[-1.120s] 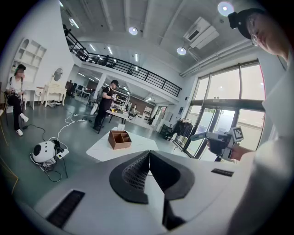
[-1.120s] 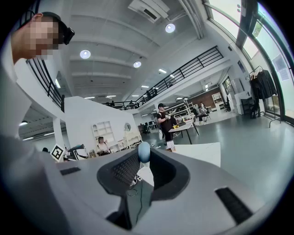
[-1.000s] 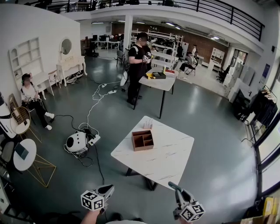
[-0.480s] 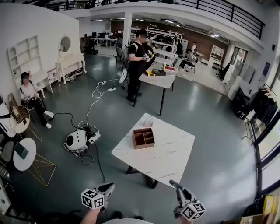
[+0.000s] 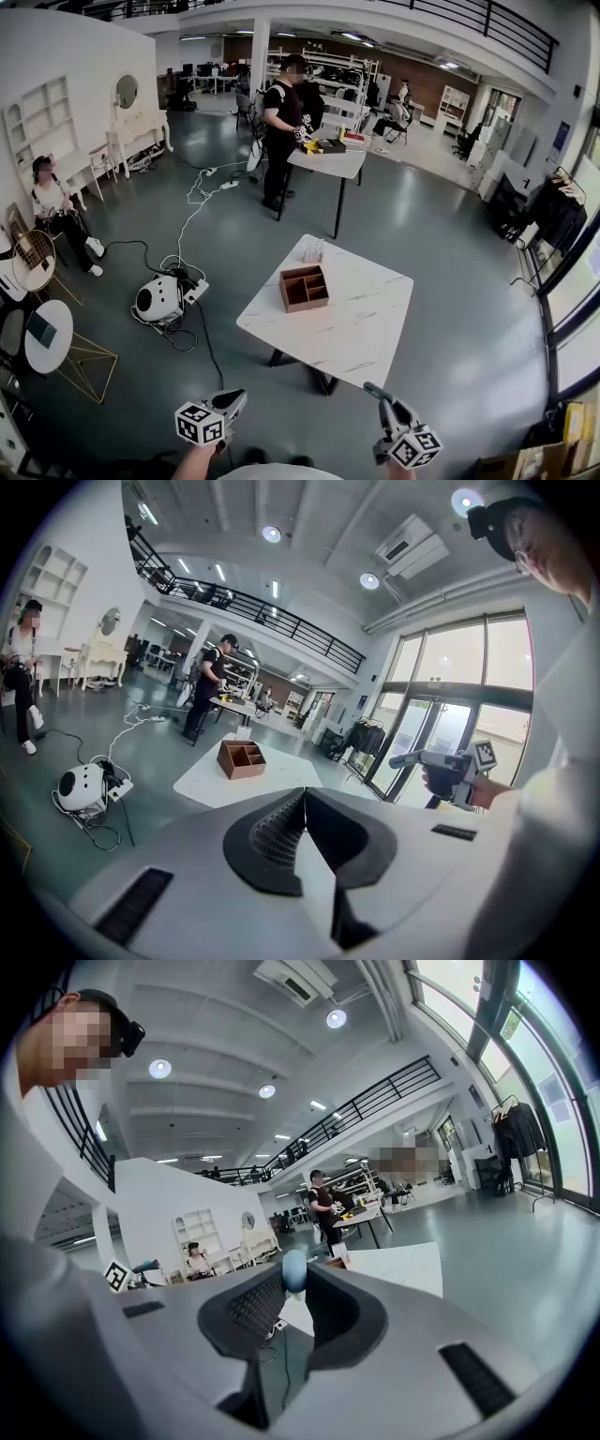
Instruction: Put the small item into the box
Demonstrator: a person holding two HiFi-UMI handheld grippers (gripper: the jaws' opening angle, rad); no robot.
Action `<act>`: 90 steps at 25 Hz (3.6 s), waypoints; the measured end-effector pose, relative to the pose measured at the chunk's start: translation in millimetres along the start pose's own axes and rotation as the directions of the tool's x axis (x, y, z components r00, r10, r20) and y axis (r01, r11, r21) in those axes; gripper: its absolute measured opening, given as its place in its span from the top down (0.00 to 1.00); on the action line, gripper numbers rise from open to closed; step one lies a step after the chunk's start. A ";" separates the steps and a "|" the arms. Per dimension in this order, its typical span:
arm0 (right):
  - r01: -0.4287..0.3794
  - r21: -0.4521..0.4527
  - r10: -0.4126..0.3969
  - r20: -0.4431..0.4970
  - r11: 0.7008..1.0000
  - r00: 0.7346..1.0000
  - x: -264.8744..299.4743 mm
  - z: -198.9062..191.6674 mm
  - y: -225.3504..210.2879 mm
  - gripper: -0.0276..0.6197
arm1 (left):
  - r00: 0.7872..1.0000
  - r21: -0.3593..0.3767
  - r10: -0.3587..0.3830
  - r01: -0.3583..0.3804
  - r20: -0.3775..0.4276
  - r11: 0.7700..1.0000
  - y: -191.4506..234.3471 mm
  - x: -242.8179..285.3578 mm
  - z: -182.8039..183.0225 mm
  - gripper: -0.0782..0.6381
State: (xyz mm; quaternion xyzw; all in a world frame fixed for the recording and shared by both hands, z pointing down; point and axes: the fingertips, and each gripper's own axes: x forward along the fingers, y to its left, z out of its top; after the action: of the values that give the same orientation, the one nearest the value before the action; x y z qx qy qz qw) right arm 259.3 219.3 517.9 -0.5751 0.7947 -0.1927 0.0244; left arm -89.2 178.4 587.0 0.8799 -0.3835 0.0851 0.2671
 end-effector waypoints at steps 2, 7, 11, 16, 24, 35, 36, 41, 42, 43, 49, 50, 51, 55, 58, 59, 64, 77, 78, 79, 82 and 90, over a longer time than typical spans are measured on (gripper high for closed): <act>0.014 0.001 -0.014 -0.004 1.000 1.000 -1.9 -0.9 4.2 0.83 | 1.000 0.002 -0.011 0.011 -0.006 1.000 1.7 -0.8 -0.2 0.87; 0.026 -0.003 -0.026 -0.005 1.000 1.000 -2.2 -12.2 19.6 0.83 | 0.999 0.003 -0.032 0.032 -0.016 0.999 14.6 -8.1 -4.7 0.87; 0.045 0.007 -0.045 -0.011 0.999 0.999 -2.0 -21.2 32.0 0.83 | 0.999 -0.002 -0.042 0.042 -0.025 0.999 25.2 -16.2 -9.3 0.87; 0.060 0.016 -0.060 -0.021 0.998 0.998 1.4 -31.5 46.3 0.83 | 0.998 -0.005 -0.047 0.047 -0.030 0.999 41.4 -24.8 -11.9 0.87; 0.069 0.015 -0.069 -0.030 0.998 0.997 7.3 -43.4 63.1 0.83 | 0.998 -0.021 -0.052 0.052 -0.041 0.998 56.2 -35.8 -18.7 0.87; 0.087 0.021 -0.085 -0.057 0.996 0.995 16.4 -48.0 64.9 0.83 | 0.998 -0.030 -0.048 0.047 -0.033 0.998 67.7 -30.9 -12.1 0.87; 0.086 0.024 -0.085 -0.060 0.996 0.995 18.3 -48.3 64.7 0.83 | 0.999 -0.032 -0.045 0.044 -0.026 0.999 68.5 -30.8 -10.1 0.87; 0.074 0.033 -0.072 -0.063 0.997 0.995 36.3 -46.0 55.4 0.83 | 1.000 -0.035 -0.023 0.023 -0.017 0.999 76.4 -23.5 -3.5 0.87; 0.068 0.035 -0.066 -0.064 0.997 0.996 40.5 -44.4 54.5 0.83 | 1.000 -0.037 -0.018 0.017 -0.019 0.999 77.5 -22.2 -2.3 0.87; 0.060 0.036 -0.057 -0.065 0.998 0.996 44.7 -42.9 53.5 0.83 | 1.000 -0.039 -0.013 0.013 -0.021 0.999 78.4 -21.0 -0.9 0.87; 0.029 0.046 -0.025 -0.070 0.999 0.997 76.2 -37.2 40.4 0.83 | 1.000 -0.039 0.010 -0.011 -0.020 0.999 88.1 -2.5 13.1 0.87; 0.023 0.046 -0.019 -0.071 0.999 0.997 82.3 -36.0 38.0 0.83 | 1.000 -0.038 0.014 -0.014 -0.020 0.999 90.1 1.3 16.6 0.87; 0.019 0.047 -0.016 -0.074 0.999 0.997 88.4 -34.5 35.5 0.83 | 1.000 -0.037 0.016 -0.017 -0.020 0.999 91.8 5.6 20.3 0.87; 0.008 0.056 -0.004 -0.085 0.998 0.996 112.9 -29.0 22.6 0.83 | 0.999 -0.037 0.025 -0.026 -0.022 0.999 97.1 24.3 33.4 0.87; -0.006 0.059 0.011 -0.087 0.998 0.996 131.7 -23.4 12.6 0.83 | 0.999 -0.037 0.035 -0.036 -0.025 0.999 101.5 37.5 43.5 0.87; -0.008 0.060 0.014 -0.088 0.998 0.996 137.9 -20.9 9.5 0.83 | 0.999 -0.036 0.038 -0.039 -0.025 0.999 103.1 42.0 46.5 0.87; -0.033 0.064 0.039 -0.091 0.997 0.995 167.3 -9.5 -8.2 0.83 | 0.998 -0.032 0.051 -0.052 -0.025 0.998 109.1 65.6 61.6 0.87; -0.114 0.078 0.122 -0.109 0.990 0.987 230.1 10.9 -58.2 0.83 | 0.993 -0.060 0.117 -0.119 -0.028 0.991 114.5 115.6 77.6 0.87; -0.120 0.079 0.129 -0.110 0.990 0.986 233.7 12.0 -63.3 0.83 | 0.992 -0.062 0.121 -0.123 -0.028 0.991 113.5 120.1 79.1 0.87; -0.124 0.080 0.133 -0.115 0.989 0.984 236.9 13.1 -67.5 0.83 | 0.992 -0.063 0.125 -0.127 -0.027 0.990 112.5 124.6 80.6 0.87; -0.142 0.085 0.152 -0.128 0.986 0.980 245.9 13.1 -79.3 0.83 | 0.990 -0.066 0.136 -0.137 -0.027 0.988 109.6 137.1 82.9 0.87; -0.158 0.097 0.170 -0.135 0.983 0.976 264.5 20.2 -106.6 0.83 | 0.989 -0.070 0.148 -0.149 -0.027 0.986 101.8 164.2 93.0 0.87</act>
State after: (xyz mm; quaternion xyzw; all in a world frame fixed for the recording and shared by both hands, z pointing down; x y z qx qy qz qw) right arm 271.8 -58.7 583.2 -0.4906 0.8301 -0.2648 0.0079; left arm -54.1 -32.1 608.1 0.8378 -0.4479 0.1005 0.2957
